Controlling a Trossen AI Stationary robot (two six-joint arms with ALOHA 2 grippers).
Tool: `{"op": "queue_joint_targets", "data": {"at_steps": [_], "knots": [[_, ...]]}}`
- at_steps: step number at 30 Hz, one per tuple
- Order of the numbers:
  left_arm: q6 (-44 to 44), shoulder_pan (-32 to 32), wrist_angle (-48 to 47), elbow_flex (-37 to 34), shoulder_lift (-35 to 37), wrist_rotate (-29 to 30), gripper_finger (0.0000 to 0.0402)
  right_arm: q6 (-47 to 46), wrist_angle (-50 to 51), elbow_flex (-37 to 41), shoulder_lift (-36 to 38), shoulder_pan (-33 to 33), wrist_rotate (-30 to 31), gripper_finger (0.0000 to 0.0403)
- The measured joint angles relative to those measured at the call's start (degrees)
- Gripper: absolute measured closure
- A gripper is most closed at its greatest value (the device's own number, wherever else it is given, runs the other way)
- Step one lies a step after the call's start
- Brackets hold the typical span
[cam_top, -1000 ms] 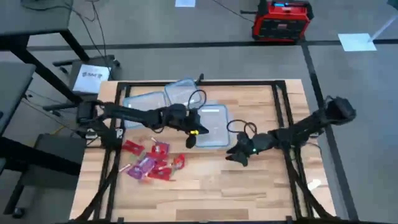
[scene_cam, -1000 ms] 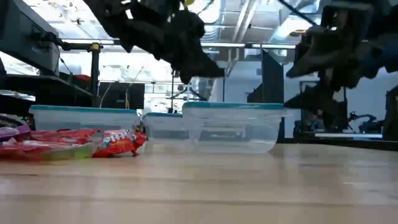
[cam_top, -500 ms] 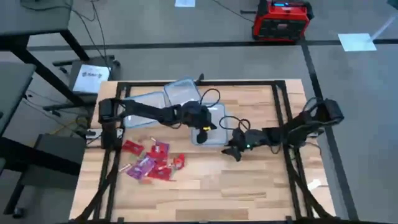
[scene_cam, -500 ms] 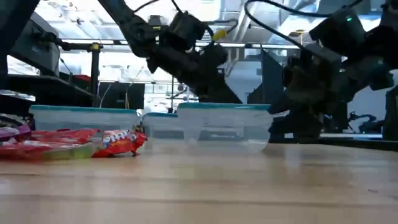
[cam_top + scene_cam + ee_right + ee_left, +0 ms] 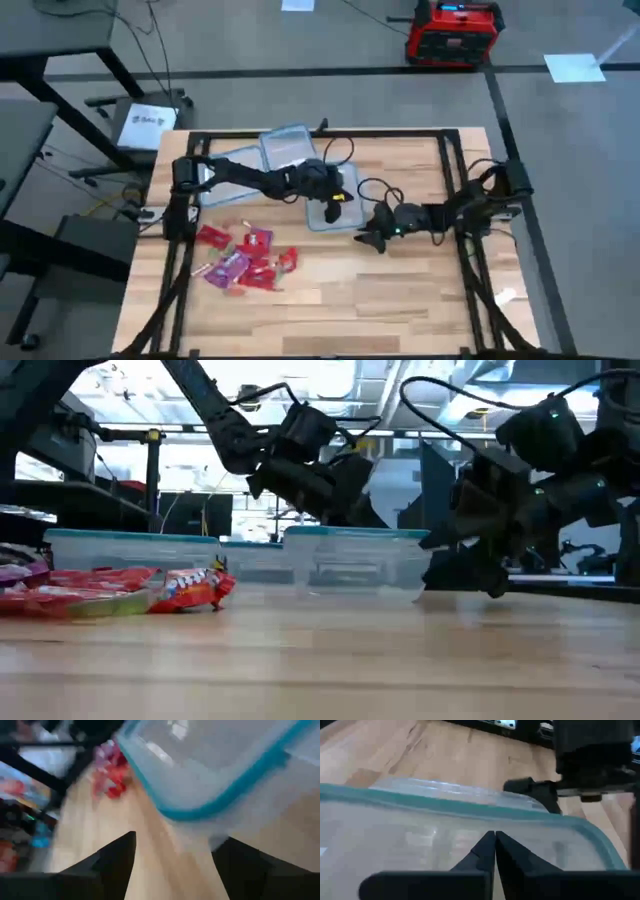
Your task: Sort candy
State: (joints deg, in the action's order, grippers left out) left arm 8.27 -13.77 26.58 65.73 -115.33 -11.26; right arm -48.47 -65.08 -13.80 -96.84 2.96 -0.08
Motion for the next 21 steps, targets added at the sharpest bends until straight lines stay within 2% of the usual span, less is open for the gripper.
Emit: {"op": "queue_joint_targets", "data": {"at_steps": [5,10,14,18,21], "knots": [[0.59,0.03,-0.08,0.0,-0.02,0.6,0.0402,-7.01,-3.58,-1.2,-3.05,0.48,1.59,0.0161],[0.92,0.17,-0.34,-0.02,-0.04,0.59,0.0402,-8.41,-3.53,-4.9,-6.63,0.57,1.8,0.0161],[1.68,0.21,-0.82,-0.09,0.0,0.6,0.0402,-5.03,-3.13,-6.93,-8.2,0.55,4.86,0.0161],[1.52,0.21,-2.76,-0.15,-0.15,2.18,0.0402,-0.54,-2.51,-7.1,-8.25,0.85,12.18,0.0161],[1.52,0.58,-3.79,-0.15,0.01,2.59,0.0402,3.76,-3.42,-7.18,-8.32,1.03,12.9,0.0161]]}}
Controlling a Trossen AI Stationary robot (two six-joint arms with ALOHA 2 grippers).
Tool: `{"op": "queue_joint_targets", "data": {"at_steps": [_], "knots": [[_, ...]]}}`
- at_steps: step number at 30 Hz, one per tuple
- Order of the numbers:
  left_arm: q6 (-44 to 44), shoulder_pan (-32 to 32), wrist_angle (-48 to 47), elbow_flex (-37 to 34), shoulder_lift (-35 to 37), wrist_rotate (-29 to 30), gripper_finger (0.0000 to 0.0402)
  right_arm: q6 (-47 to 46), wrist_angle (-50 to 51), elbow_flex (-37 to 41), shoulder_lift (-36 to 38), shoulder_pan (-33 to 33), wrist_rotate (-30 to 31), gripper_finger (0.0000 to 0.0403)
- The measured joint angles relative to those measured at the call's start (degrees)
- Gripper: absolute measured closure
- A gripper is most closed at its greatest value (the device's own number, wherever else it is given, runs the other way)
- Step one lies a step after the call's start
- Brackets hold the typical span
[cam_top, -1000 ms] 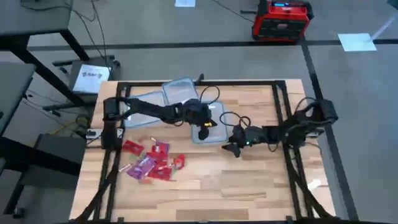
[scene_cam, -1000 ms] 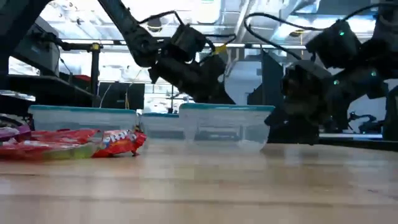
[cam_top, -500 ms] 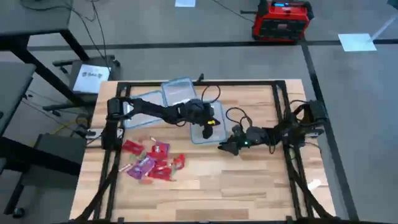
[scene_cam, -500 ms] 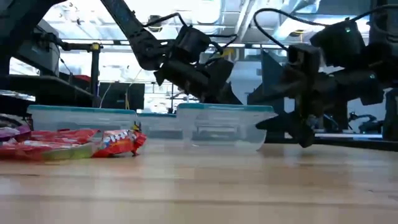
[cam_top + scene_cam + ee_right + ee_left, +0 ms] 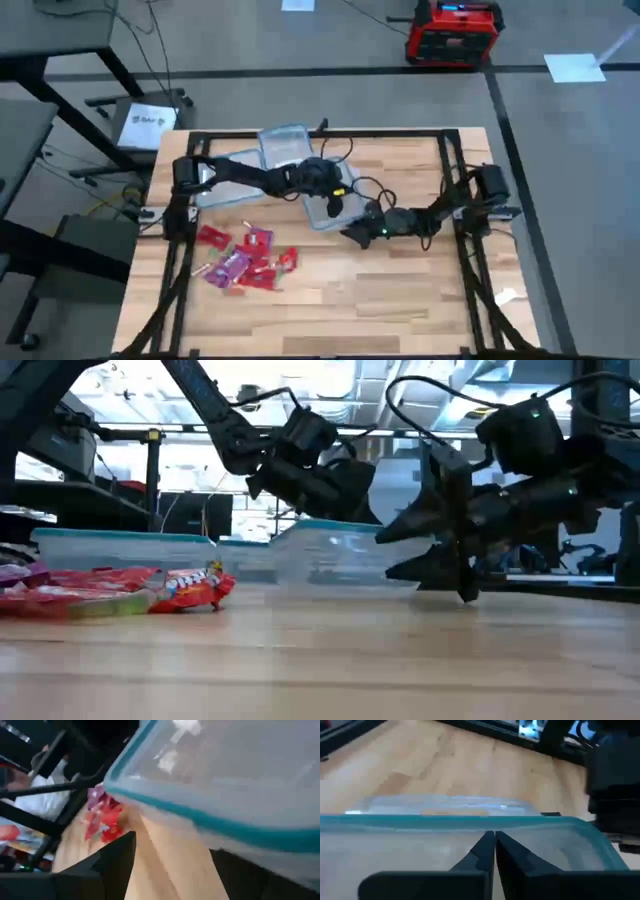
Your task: Sort candy
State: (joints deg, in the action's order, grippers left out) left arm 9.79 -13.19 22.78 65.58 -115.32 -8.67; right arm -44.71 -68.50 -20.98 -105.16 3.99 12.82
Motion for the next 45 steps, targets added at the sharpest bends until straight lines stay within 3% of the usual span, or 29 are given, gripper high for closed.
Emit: {"op": "queue_joint_targets", "data": {"at_steps": [14,24,32,34,39,45], "knots": [[-4.9,1.33,-2.49,0.02,0.17,-0.5,0.0402,12.49,-4.05,-0.08,-0.33,0.67,-2.56,0.0161],[-3.66,1.51,-1.21,0.21,-0.07,-1.33,0.0402,9.91,-6.61,2.61,-0.12,0.55,-2.91,0.0161],[-3.13,1.3,-2.23,0.37,-0.23,-3.01,0.0402,3.76,-1.75,3.96,0.22,0.15,-16.08,0.0161],[-2.94,1.25,-2.21,0.37,-0.23,-2.85,0.0402,3.64,-2.65,4.65,0.24,0.23,-16.03,0.0161],[-2.13,1.46,-2.02,0.37,-0.23,-2.93,0.0402,1.18,-8.79,6.64,-0.02,-0.32,-9.43,0.0161],[-1.11,2.16,-2.18,0.37,-0.12,-1.99,0.0402,1.6,-8.7,4.93,-0.16,-1.13,-8.88,0.0161]]}}
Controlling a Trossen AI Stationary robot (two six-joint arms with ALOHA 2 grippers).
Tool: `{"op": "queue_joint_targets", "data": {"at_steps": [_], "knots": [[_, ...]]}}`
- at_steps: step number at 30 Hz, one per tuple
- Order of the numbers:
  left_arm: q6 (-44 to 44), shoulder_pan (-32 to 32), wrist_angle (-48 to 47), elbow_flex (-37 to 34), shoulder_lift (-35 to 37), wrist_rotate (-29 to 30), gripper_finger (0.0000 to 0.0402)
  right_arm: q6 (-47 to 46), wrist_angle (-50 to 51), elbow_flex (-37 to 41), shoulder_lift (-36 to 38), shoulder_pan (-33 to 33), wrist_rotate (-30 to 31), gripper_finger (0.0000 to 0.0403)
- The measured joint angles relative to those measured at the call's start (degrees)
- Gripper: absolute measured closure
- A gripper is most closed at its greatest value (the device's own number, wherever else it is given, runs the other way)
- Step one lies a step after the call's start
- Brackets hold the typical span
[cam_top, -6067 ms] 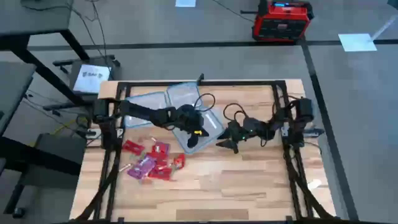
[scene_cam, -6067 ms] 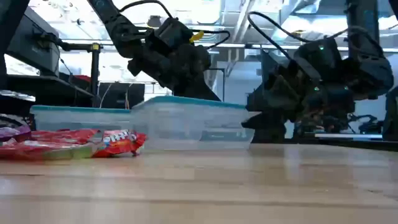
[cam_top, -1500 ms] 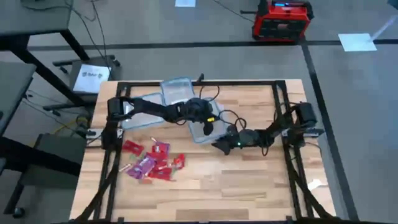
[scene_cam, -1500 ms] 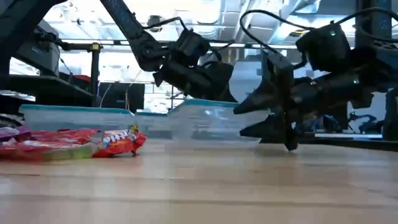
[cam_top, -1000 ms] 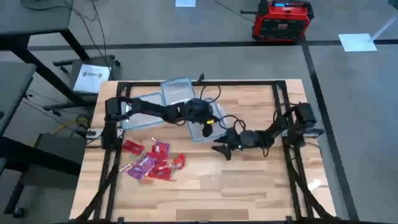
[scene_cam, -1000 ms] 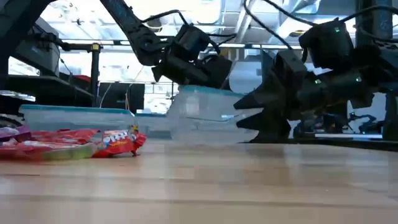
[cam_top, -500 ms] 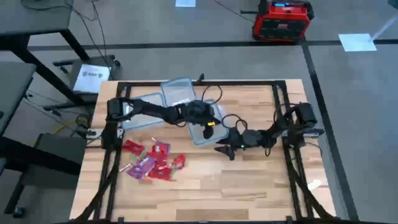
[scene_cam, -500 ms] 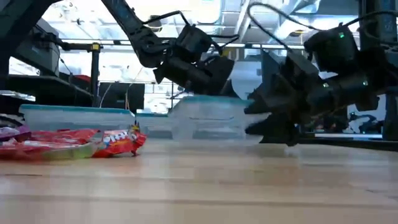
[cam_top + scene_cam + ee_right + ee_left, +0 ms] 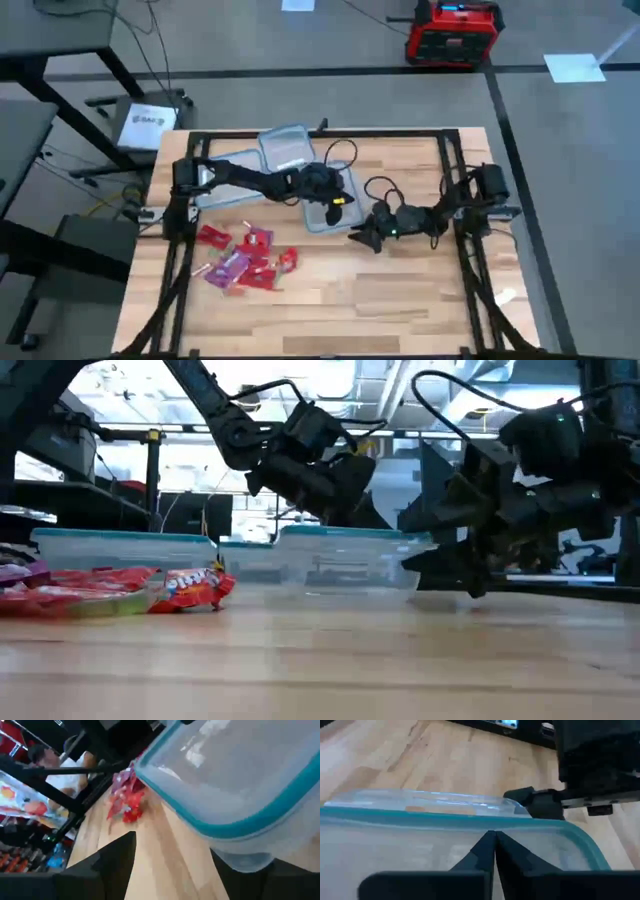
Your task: Sort candy
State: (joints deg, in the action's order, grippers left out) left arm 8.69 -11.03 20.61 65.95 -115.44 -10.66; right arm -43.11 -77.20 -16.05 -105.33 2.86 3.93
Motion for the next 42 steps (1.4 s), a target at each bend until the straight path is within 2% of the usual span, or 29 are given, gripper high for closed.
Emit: {"op": "queue_joint_targets", "data": {"at_steps": [5,9,16,24,29,32,36,42], "knots": [[-0.26,0.59,-0.24,-0.02,0.13,0.16,0.0402,2.46,2.81,-2.66,-0.1,-0.08,0.03,0.0161],[0.17,1.16,0.96,0.04,-0.7,2.79,0.0402,3.2,3.61,-4.61,-0.08,-0.38,2.15,0.0161],[-0.49,1.93,0.6,0.0,-1.88,1.94,0.0402,3.43,6.69,-5.72,-0.02,-0.32,1.73,0.0161],[1.24,3.23,1.12,-0.08,-1.77,1.43,0.0402,-3.88,8.11,-3.31,0.24,0.69,-4.95,0.0161],[0.43,5.78,1.06,0.24,-1.55,1.36,0.0402,-6.29,7.53,1.23,3.33,2.57,-5.37,0.0161],[-1.18,7.06,-2.99,1.77,0.31,0.39,0.0402,-7.65,8.71,4.19,7.28,3.37,-3.93,0.0161],[-8.05,8.04,-10.66,5.93,4.84,1.07,0.0402,-7.59,8.91,6.09,12.45,5.02,-2.22,0.0161],[-20.94,7.65,-29.02,10.73,13.23,12.6,0.0402,-5.02,13.14,5.67,19.91,9.05,0.35,0.0161]]}}
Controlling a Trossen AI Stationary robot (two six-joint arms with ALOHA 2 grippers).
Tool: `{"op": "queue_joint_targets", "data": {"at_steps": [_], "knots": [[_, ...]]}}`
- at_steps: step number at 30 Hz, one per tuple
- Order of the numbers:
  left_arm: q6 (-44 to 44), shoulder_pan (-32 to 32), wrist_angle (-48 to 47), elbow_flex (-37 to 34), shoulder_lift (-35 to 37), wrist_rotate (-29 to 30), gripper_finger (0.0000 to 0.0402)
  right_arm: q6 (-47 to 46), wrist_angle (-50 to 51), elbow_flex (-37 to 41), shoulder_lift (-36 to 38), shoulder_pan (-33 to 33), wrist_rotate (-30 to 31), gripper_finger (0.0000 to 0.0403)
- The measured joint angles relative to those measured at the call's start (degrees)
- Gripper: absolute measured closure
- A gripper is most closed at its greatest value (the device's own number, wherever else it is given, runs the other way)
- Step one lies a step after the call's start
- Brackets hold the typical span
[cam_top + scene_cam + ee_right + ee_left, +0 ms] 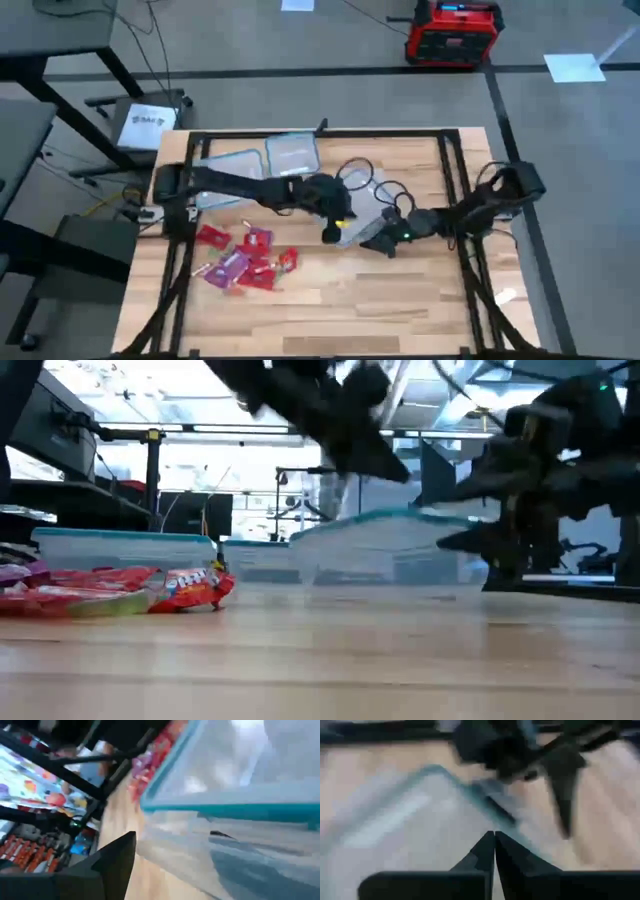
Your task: Sort candy
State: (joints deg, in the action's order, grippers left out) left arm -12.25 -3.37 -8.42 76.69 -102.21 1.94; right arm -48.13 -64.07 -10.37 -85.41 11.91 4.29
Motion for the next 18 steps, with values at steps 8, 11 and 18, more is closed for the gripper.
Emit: {"op": "queue_joint_targets", "data": {"at_steps": [8,11,18], "knots": [[1.36,-3.32,-10.9,0.03,-1.77,-0.1,0.0402,2.83,18.77,-1.86,8.28,4.16,5.12,0.0161],[2.58,-3.05,-12.12,-0.1,-5.16,-2.62,0.0402,1.87,21.94,-2.0,9.22,3.71,6.84,0.0161],[7.67,-0.22,-10.9,0.2,-8.07,-3.25,0.0402,1.36,23.36,-1.92,9.38,-0.81,11.72,0.0161]]}}
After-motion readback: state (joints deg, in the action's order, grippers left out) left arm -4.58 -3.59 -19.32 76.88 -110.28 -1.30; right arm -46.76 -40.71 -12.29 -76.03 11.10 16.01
